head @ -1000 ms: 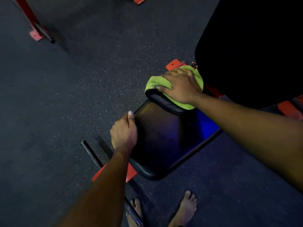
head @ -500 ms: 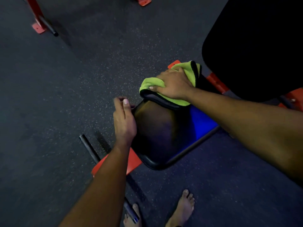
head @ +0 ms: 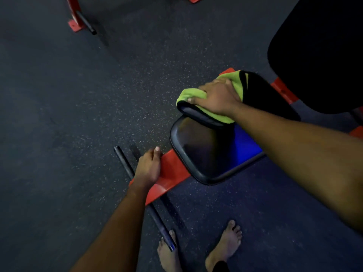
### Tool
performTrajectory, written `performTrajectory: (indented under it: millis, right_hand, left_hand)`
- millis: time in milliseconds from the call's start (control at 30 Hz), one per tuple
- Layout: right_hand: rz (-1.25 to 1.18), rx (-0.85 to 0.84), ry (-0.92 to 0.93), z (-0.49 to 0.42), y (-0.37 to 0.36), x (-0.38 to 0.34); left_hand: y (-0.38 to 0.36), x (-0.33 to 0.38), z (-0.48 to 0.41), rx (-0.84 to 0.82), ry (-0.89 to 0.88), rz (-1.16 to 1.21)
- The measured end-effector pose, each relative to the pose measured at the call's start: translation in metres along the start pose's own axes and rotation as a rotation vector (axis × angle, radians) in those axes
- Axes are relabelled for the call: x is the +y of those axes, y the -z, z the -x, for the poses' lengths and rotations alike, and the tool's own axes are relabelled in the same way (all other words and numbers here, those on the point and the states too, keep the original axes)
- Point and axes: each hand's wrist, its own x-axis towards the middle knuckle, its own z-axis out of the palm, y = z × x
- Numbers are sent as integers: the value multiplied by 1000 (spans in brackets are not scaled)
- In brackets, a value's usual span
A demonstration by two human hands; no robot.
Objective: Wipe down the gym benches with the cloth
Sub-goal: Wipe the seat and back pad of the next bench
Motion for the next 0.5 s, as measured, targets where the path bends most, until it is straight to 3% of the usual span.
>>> performTrajectory:
  millis: [100,233,300,433,500]
  right_hand:
    - [32,58,-84,11,-16,-37]
    - [-39,90,216,42,-24,-55]
    - [-88,24,269,41,-17,-43]
    - [-38,18,48,32,-17,-64]
    - [-18,51,50,40,-24,-84]
  left_hand:
    - [4,-14,6,-67,26,-36]
    - [9,-34,10,-112,55,-8]
    - [10,-40,9,-123,65,-2]
    - [10,-41,10,-151,53,51]
    - [11,-42,10,-160,61,66]
